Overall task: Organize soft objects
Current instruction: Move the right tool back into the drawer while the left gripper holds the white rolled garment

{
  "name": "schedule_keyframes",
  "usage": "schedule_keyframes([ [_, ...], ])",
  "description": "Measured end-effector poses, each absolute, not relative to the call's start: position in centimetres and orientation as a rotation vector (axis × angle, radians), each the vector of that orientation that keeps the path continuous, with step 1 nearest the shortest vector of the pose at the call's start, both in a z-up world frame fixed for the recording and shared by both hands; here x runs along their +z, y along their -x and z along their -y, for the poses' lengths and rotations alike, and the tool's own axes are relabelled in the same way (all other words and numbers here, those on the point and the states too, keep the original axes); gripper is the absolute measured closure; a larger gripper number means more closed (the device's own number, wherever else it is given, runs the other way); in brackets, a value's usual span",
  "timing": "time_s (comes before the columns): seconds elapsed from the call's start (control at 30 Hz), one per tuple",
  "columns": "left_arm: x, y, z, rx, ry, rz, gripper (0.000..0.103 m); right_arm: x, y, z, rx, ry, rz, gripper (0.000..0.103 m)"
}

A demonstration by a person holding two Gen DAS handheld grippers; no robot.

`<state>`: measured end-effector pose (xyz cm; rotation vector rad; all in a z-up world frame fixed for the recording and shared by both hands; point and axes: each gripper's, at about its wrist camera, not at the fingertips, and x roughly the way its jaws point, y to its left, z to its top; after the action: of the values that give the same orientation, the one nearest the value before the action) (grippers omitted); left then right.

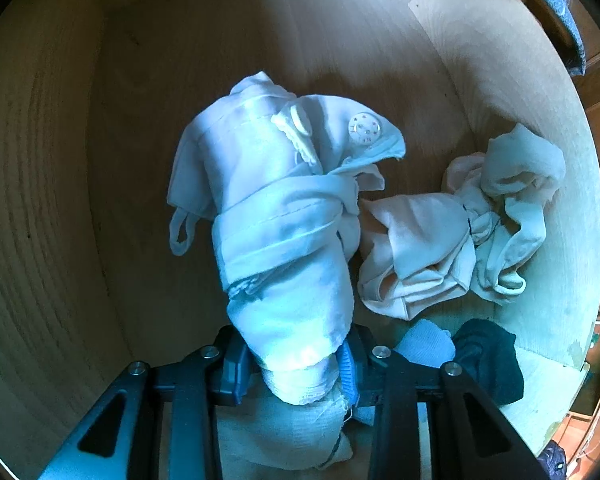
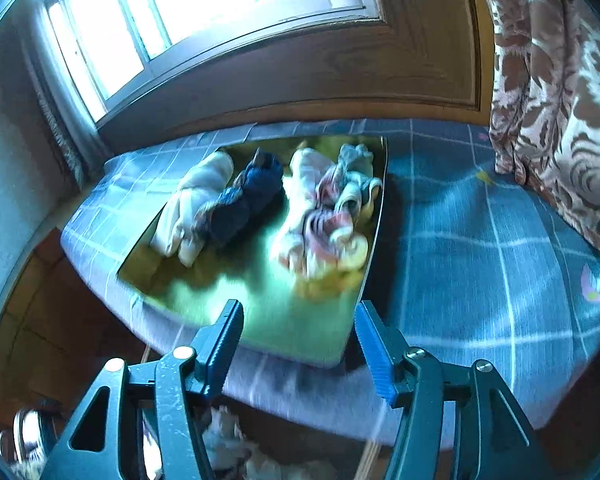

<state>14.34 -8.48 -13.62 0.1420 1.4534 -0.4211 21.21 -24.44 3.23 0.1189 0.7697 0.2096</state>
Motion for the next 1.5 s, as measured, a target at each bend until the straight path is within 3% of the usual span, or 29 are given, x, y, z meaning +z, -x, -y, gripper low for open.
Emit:
schedule_keyframes([
  [0.53, -11.7, -13.4, 7.1, -0.432, -0.083, -1.364, 0.072, -3.5, -13.1, 23.7, 0.287, -0.012, -0.898, 0.043],
  [1.5, -7.6, -10.3, 4.0, -0.468, 0.007, -1.242, 0.072, -15.7, -9.9, 16.5, 0.381, 0.352, -1.217, 0.043],
])
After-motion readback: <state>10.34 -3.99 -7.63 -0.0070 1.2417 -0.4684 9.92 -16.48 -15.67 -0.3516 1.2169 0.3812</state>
